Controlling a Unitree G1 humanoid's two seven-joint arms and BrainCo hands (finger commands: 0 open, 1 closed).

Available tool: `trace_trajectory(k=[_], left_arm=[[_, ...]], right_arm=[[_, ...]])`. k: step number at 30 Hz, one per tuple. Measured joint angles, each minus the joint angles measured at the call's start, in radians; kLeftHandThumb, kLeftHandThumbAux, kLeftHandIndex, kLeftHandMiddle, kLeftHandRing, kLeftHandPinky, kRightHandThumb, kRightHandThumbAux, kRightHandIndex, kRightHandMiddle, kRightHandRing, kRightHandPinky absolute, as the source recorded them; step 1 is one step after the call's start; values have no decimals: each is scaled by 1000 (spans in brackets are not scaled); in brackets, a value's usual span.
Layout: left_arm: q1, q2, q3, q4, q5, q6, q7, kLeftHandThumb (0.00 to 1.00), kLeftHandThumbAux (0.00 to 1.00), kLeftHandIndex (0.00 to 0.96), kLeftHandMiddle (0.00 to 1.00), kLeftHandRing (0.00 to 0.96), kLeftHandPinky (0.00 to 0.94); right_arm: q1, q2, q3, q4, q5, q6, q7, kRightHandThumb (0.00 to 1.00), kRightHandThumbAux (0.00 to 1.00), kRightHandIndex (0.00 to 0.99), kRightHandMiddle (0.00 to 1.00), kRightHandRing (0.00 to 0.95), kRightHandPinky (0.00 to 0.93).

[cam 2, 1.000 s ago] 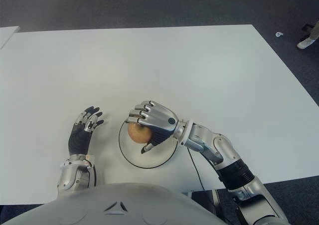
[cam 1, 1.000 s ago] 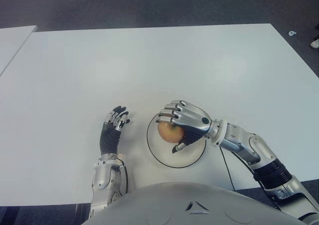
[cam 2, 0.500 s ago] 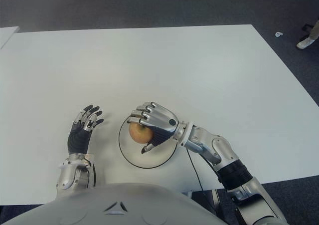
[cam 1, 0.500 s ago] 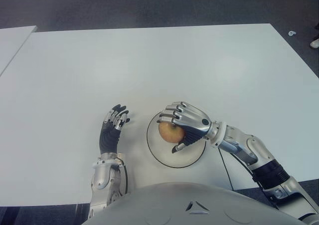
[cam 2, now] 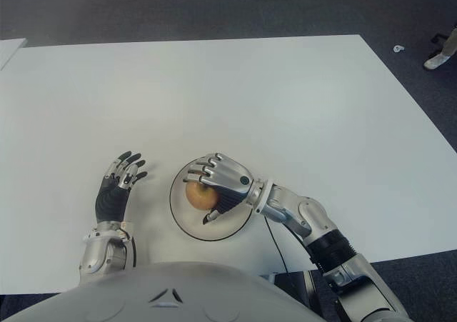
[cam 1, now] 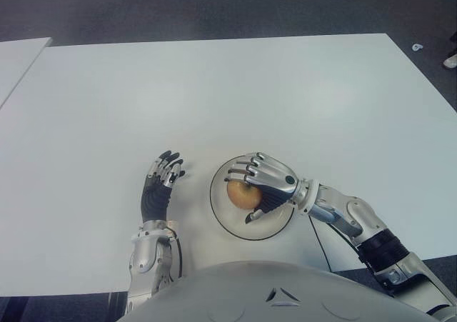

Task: Put the apples into the plate.

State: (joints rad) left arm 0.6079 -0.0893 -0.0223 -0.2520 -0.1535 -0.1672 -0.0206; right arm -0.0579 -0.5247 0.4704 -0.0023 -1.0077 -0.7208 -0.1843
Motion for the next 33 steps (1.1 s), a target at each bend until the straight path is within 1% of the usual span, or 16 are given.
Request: trace_trajectory(k=[13,16,19,20,22,23,25,26,27,28,29,30,31,32,33], left_arm=[[2,0,-4,-20,-5,15,3,395,593,194,227,256,294],[3,0,-5,-20,-5,15,3,392,592,195,224,252,289],[2,0,-7,-20,-4,15,4,392,592,196,223,251,292],[2,0,-7,-20,-4,15,5,393,592,196,223,252,297],[2,0,-8,-20,-4,15,7,394,591,197,224,252,302],[2,0,-9,-20,-3,15,8,395,591,195,223,253,303],[2,0,-10,-20,-3,15,9,397,591,194,223,253,304],[2,0,-10,-20,-2,15,9,400,595,194,224,253,305],[2,0,-10,-20,-2,15,10,402,596,193,224,254,306],[2,0,-10,-20,-2,15,11,405,598,193,224,254,306],[2,0,-10,-20,-2,14,12,406,599,193,224,254,307],[2,0,-10,-20,-2,14,12,407,599,193,224,254,307],[2,0,-11,-20,-2,14,13,407,600,193,224,254,306],[2,0,-11,-20,-2,14,13,407,600,194,224,253,305],[2,0,-11,-20,-2,14,13,407,600,194,224,253,305]], right_arm=[[2,-7,2,5,0,22,15,729,707,441,870,864,872],[3,-7,5,13,-3,22,6,727,708,441,867,861,864],[5,-7,8,23,-3,22,-10,723,707,441,842,833,824],[5,-6,9,27,-3,22,-15,719,707,440,809,791,777],[5,-5,9,35,-3,22,-30,715,708,440,780,755,735],[5,-4,9,38,-3,22,-36,705,709,435,694,679,673],[5,-3,9,43,-2,22,-46,697,710,432,618,612,618],[5,-3,9,44,-2,22,-51,511,591,317,434,431,450],[5,-3,9,45,-2,22,-59,443,549,275,368,366,389],[5,-2,8,45,-2,21,-67,345,489,215,272,271,302],[5,-2,8,45,-2,21,-75,283,450,177,211,211,246],[5,-2,7,45,-2,20,-84,260,437,163,189,190,226],[4,-1,7,45,-3,20,-93,198,392,105,126,123,153],[4,-2,7,45,-5,19,-102,158,363,67,86,79,106],[3,-3,7,45,-8,18,-113,144,353,54,71,64,89]])
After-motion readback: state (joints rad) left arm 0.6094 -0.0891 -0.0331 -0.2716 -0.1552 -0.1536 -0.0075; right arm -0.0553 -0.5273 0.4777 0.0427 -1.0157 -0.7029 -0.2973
